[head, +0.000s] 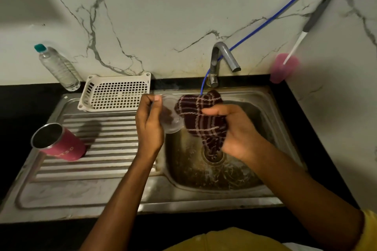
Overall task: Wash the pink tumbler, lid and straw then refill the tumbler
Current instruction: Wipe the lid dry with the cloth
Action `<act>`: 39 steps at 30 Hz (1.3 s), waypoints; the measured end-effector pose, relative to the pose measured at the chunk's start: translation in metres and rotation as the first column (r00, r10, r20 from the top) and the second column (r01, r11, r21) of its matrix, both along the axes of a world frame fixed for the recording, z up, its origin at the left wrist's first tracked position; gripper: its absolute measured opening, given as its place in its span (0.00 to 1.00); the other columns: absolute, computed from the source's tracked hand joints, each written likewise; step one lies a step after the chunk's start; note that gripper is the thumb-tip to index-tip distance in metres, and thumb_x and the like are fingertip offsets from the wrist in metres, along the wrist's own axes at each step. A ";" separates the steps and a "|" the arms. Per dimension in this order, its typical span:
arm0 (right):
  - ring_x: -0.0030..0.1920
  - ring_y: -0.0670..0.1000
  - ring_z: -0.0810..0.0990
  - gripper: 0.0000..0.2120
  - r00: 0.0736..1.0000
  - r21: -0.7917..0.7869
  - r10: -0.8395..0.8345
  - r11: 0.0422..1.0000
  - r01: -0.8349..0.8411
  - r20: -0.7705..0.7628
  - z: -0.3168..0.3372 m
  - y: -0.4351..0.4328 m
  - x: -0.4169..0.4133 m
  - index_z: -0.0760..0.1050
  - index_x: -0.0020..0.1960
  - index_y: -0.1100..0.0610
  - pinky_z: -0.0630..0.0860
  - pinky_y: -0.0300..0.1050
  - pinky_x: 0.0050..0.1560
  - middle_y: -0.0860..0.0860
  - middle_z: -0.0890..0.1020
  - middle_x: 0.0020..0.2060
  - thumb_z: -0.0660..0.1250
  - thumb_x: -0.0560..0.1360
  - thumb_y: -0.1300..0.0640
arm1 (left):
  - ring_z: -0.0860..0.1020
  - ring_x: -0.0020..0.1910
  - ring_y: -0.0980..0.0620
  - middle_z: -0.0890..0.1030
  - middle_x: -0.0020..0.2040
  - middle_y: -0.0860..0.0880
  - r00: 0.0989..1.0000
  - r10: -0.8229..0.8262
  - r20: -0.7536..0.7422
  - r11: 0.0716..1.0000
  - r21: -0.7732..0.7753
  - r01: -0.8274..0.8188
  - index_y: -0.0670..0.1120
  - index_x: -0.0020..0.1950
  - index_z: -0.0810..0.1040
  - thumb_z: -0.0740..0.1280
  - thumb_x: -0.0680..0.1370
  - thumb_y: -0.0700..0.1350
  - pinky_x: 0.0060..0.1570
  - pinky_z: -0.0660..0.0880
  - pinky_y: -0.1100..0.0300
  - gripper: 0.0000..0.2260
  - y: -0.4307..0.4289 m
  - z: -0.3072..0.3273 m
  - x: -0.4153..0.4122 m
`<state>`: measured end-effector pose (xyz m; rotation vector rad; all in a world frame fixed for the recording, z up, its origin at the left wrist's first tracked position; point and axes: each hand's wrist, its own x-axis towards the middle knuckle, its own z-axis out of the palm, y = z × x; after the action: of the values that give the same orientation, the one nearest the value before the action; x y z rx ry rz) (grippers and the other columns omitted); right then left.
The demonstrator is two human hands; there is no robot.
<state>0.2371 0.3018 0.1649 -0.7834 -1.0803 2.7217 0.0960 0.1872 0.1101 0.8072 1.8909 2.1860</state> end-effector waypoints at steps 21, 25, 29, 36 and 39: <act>0.49 0.40 0.83 0.14 0.975 0.885 -0.223 0.457 0.086 0.020 -0.014 -0.030 -0.004 0.77 0.60 0.46 0.81 0.39 0.49 0.44 0.85 0.49 0.68 0.77 0.60 | 0.84 0.50 0.46 0.86 0.49 0.48 0.962 -0.125 0.243 0.991 -0.022 0.134 0.48 0.58 0.79 0.68 0.80 0.46 0.53 0.79 0.42 0.08 -0.003 0.000 0.019; 0.47 0.49 0.82 0.15 0.974 0.946 -0.210 0.323 -0.010 0.082 -0.026 -0.039 -0.012 0.74 0.59 0.45 0.81 0.55 0.48 0.49 0.83 0.48 0.65 0.72 0.51 | 0.83 0.57 0.44 0.86 0.55 0.45 0.967 -0.120 0.224 0.989 -0.056 0.136 0.48 0.60 0.83 0.71 0.76 0.50 0.61 0.77 0.37 0.13 -0.004 -0.003 0.018; 0.53 0.50 0.79 0.16 0.985 0.948 -0.123 0.309 -0.076 0.119 -0.035 -0.036 -0.010 0.71 0.61 0.44 0.79 0.59 0.52 0.50 0.79 0.51 0.66 0.76 0.57 | 0.82 0.60 0.46 0.85 0.57 0.46 0.961 -0.165 0.220 0.979 -0.078 0.186 0.44 0.63 0.82 0.72 0.75 0.48 0.63 0.76 0.38 0.18 -0.009 -0.003 0.012; 0.54 0.48 0.73 0.20 0.977 0.977 0.083 0.068 -0.200 0.195 -0.031 -0.025 0.002 0.68 0.63 0.45 0.76 0.49 0.52 0.37 0.68 0.47 0.68 0.77 0.61 | 0.84 0.56 0.50 0.86 0.54 0.49 0.959 -0.273 0.078 0.950 -0.139 0.281 0.46 0.59 0.83 0.73 0.74 0.45 0.59 0.80 0.49 0.14 -0.009 0.006 -0.001; 0.48 0.45 0.68 0.20 0.946 0.933 0.140 -0.261 -0.248 0.291 -0.026 -0.022 0.007 0.71 0.64 0.49 0.70 0.41 0.42 0.38 0.67 0.44 0.70 0.74 0.59 | 0.85 0.53 0.55 0.87 0.50 0.56 0.951 -0.308 0.002 0.934 -0.192 0.303 0.51 0.55 0.84 0.73 0.75 0.42 0.56 0.81 0.58 0.10 -0.009 0.005 -0.007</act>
<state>0.2442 0.2799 0.1390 -0.2639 -2.8635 0.7995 0.0888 0.1783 0.1153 1.0202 1.8088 1.7898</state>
